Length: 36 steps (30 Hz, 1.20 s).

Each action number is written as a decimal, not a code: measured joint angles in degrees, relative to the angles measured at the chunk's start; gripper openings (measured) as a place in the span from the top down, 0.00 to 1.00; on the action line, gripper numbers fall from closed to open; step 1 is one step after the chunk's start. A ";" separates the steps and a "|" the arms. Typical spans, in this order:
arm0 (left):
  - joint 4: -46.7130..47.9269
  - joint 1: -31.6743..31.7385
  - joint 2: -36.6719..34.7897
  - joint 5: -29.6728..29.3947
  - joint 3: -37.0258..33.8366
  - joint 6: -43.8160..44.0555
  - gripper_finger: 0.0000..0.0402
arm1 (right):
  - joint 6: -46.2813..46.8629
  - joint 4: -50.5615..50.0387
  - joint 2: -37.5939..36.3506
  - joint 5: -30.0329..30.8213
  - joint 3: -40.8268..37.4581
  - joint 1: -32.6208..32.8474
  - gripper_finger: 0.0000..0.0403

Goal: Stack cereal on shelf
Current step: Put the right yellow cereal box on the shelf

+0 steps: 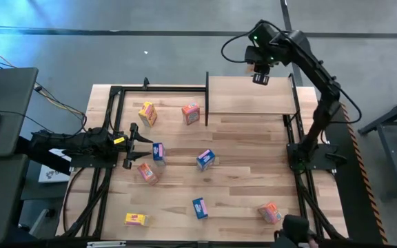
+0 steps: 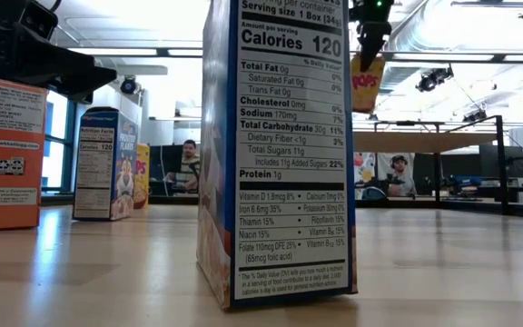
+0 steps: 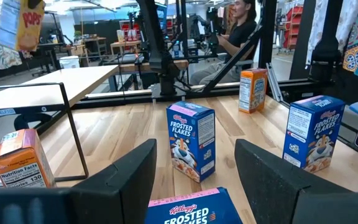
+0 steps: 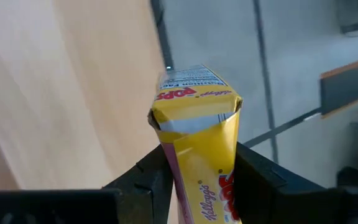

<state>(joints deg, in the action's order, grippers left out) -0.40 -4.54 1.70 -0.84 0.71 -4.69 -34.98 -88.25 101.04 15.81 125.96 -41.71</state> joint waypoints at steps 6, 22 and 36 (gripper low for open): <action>-0.02 0.02 0.00 0.01 0.02 0.00 0.48 | -0.10 -1.81 2.58 -2.59 0.78 0.00 0.68; 0.00 0.00 0.00 0.00 0.00 0.00 0.48 | 3.08 -1.79 3.71 -7.72 0.74 0.00 0.68; -0.02 0.00 0.00 0.01 0.01 0.00 0.48 | 4.74 -1.79 3.71 -9.88 0.71 0.00 0.68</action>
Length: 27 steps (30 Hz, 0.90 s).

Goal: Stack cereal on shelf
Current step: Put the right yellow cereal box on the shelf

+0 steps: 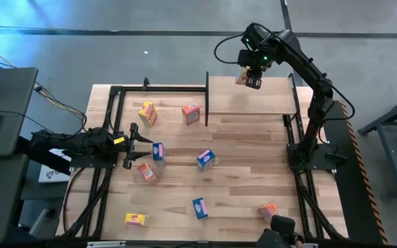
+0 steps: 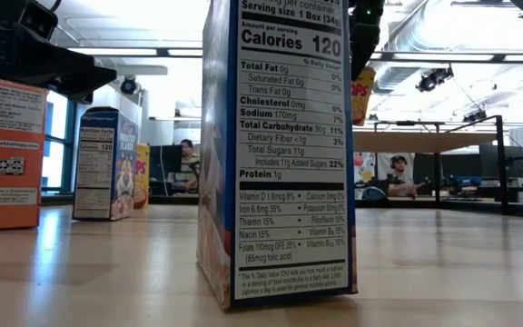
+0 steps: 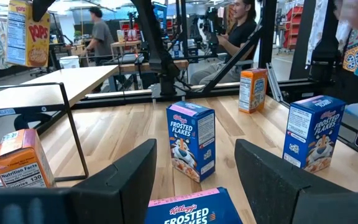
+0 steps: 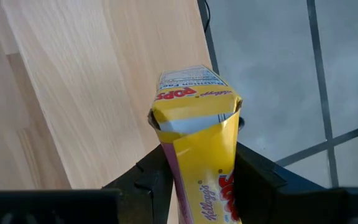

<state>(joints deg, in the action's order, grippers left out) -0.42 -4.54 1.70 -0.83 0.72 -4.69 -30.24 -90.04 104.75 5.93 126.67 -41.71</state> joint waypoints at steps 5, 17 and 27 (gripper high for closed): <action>0.02 0.00 -0.01 -0.01 0.00 0.00 0.48 | 0.00 0.02 0.00 -0.15 0.00 0.00 0.68; 0.02 0.00 -0.01 -0.01 0.01 0.00 0.48 | 0.09 0.04 0.00 1.20 -0.12 0.11 0.68; 0.01 0.00 0.00 -0.01 0.00 0.00 0.48 | -0.23 -0.02 -0.02 3.11 -7.61 0.73 0.68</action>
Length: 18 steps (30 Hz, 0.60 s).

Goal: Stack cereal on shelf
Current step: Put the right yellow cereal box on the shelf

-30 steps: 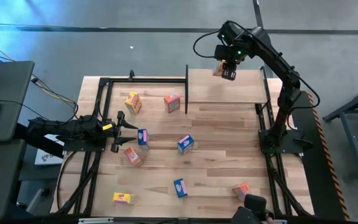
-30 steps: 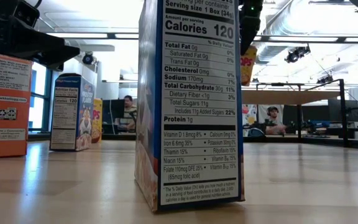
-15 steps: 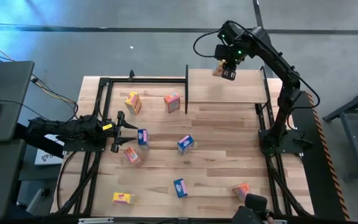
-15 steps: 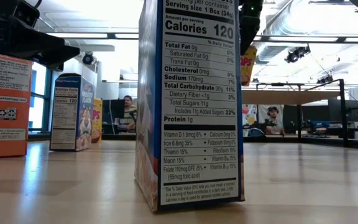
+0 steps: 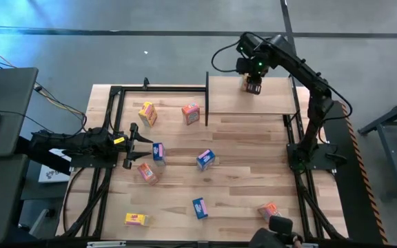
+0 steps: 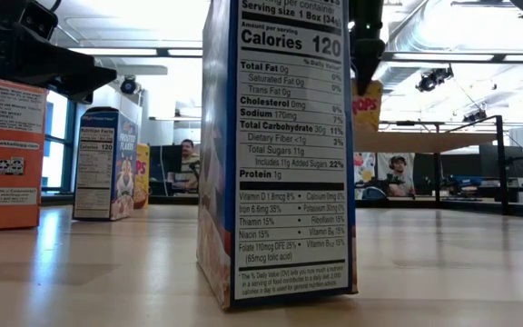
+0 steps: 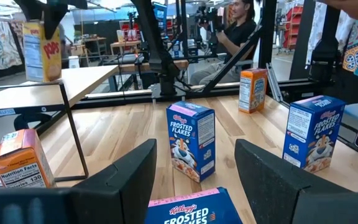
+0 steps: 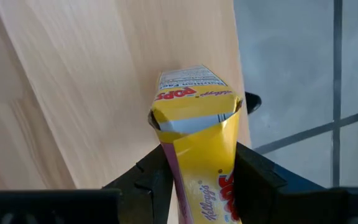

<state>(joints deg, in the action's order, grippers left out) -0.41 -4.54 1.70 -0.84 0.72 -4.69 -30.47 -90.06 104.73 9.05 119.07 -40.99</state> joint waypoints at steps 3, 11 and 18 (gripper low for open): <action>-0.02 0.00 -0.01 0.00 0.01 0.00 0.48 | -0.50 0.05 -0.11 -0.11 0.00 -0.46 0.68; 0.00 0.00 -0.01 0.02 0.01 0.00 0.48 | -1.39 0.06 -0.09 -0.90 0.00 -1.14 0.68; 0.00 0.02 -0.01 0.00 -0.01 0.00 0.48 | -1.43 0.06 -0.07 -0.14 0.00 -1.14 0.61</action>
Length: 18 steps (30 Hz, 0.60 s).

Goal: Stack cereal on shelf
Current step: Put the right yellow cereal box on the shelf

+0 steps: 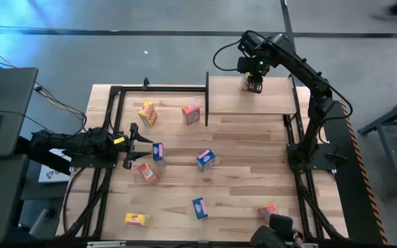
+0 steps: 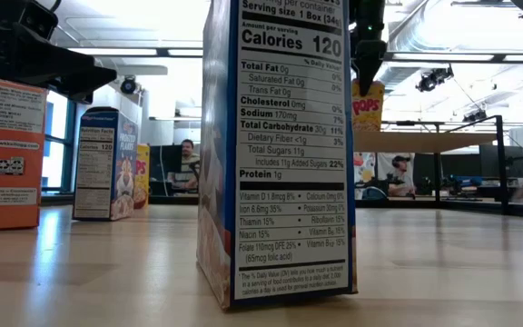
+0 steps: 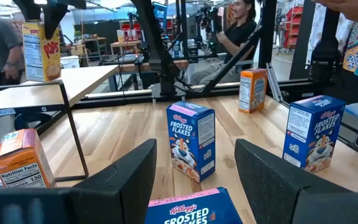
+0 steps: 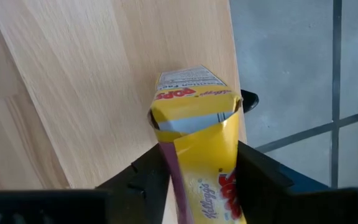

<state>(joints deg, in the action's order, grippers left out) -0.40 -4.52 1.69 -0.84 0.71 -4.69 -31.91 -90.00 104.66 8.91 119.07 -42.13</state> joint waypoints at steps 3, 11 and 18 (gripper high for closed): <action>-0.02 -0.02 0.00 0.00 0.00 0.00 0.48 | 0.02 0.00 0.00 0.33 0.00 0.00 0.56; 0.00 -0.02 0.00 0.00 0.00 0.00 0.48 | 0.01 0.00 0.00 0.34 0.02 0.00 0.54; -0.01 -0.02 0.00 0.00 0.00 0.00 0.48 | -1.24 -0.01 0.02 0.39 0.04 0.00 0.54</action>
<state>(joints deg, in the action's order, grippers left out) -0.41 -4.54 1.69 -0.84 0.71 -4.69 -33.15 -90.01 104.68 9.30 119.11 -42.13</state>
